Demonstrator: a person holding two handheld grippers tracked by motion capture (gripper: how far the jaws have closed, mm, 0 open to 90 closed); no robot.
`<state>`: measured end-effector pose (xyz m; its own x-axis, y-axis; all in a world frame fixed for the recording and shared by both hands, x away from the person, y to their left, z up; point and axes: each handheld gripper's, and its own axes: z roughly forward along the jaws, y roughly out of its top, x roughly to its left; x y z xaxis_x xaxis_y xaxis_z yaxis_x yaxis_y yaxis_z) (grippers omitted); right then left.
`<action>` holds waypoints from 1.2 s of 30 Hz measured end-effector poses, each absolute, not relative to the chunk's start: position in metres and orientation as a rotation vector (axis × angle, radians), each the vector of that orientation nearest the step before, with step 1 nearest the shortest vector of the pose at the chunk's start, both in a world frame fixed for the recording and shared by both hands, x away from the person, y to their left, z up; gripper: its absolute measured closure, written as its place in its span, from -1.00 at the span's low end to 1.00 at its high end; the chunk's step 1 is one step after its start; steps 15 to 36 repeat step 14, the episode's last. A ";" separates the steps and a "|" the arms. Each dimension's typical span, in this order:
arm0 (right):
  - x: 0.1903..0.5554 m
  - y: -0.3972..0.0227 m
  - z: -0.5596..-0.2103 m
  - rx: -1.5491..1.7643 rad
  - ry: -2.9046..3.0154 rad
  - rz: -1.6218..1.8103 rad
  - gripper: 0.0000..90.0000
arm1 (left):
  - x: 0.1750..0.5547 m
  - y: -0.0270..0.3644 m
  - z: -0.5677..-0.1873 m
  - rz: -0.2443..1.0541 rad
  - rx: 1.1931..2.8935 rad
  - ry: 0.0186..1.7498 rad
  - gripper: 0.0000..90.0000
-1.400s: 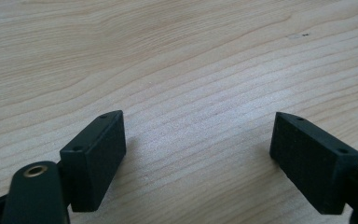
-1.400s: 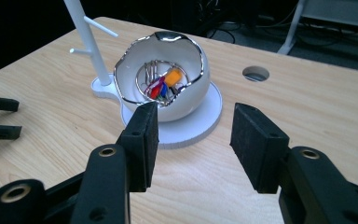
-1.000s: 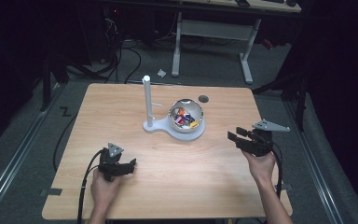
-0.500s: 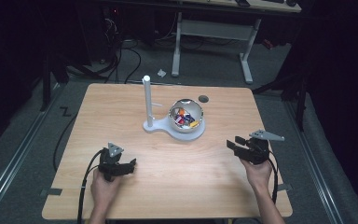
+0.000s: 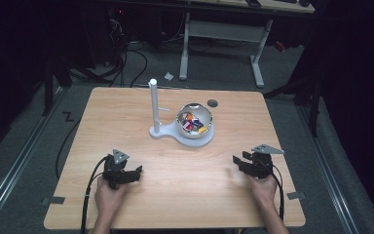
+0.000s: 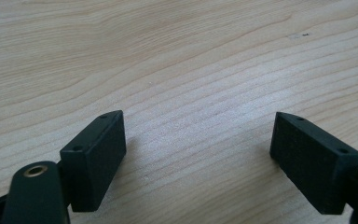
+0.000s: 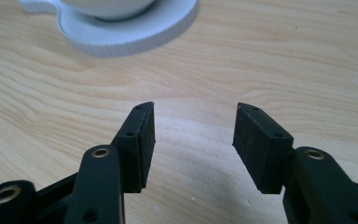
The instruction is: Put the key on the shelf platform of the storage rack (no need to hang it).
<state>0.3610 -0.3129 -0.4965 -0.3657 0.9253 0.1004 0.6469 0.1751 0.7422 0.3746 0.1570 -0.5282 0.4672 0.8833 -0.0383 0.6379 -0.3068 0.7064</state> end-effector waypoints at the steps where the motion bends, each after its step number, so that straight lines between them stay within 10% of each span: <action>1: 0.361 -0.312 -0.500 1.486 2.091 1.000 0.08 | 0.375 0.157 -0.528 0.475 2.053 1.259 -0.58; 36: 0.362 -0.305 -0.519 1.443 2.119 0.858 -0.01 | 0.374 0.157 -0.528 0.476 2.054 1.258 -0.58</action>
